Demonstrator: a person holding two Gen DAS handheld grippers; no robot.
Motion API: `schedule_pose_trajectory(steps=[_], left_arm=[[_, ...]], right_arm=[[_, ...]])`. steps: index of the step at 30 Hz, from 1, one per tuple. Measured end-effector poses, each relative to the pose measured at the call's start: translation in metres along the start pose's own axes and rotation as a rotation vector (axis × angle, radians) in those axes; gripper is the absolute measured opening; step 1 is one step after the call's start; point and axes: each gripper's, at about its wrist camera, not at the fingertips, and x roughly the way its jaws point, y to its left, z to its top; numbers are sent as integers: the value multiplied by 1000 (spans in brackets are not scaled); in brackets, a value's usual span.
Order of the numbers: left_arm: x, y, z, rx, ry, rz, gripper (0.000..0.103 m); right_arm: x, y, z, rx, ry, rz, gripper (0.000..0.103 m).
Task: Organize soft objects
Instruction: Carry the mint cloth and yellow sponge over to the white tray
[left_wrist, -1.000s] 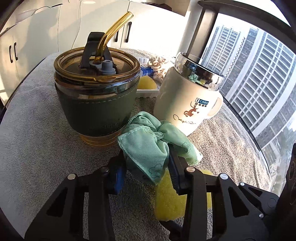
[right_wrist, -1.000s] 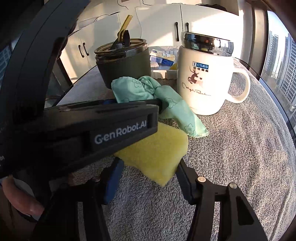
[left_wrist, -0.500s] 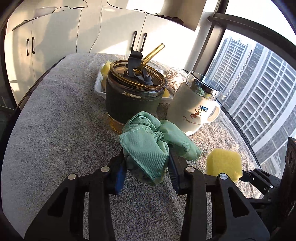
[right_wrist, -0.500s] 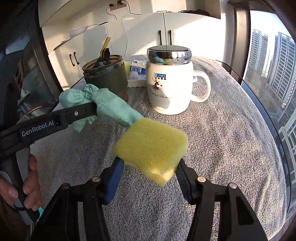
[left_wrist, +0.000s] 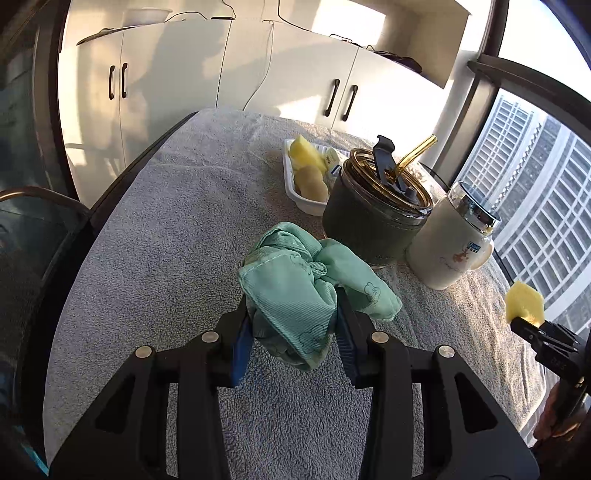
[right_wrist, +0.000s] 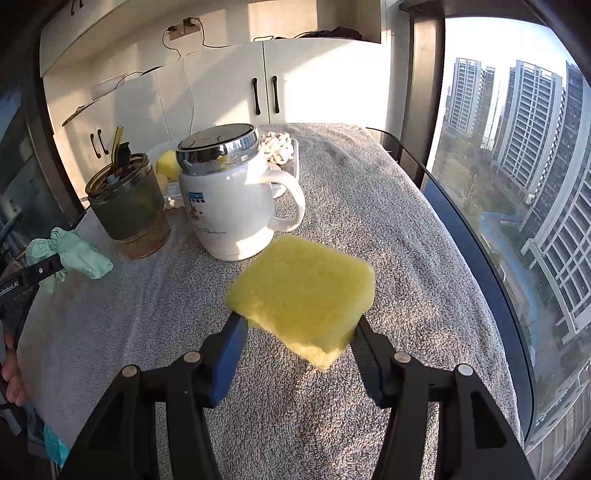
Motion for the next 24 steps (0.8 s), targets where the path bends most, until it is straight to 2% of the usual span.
schedule_pose_trajectory(steps=[5,14,20,24], left_arm=[[-4,16,7,-15,-19,41,37],[13,41,30,-11,-20,112,37],[30,54,60,-11,-30,142,37],[46,57,85,-15,-44,149,37]], right_arm=[[5,-19,13,22,-9,-40,59],[37,-50,49,33,6,-95,59],[62,-62,80,16,13,-130,59],[80,-65,109,13,15,-108,59]])
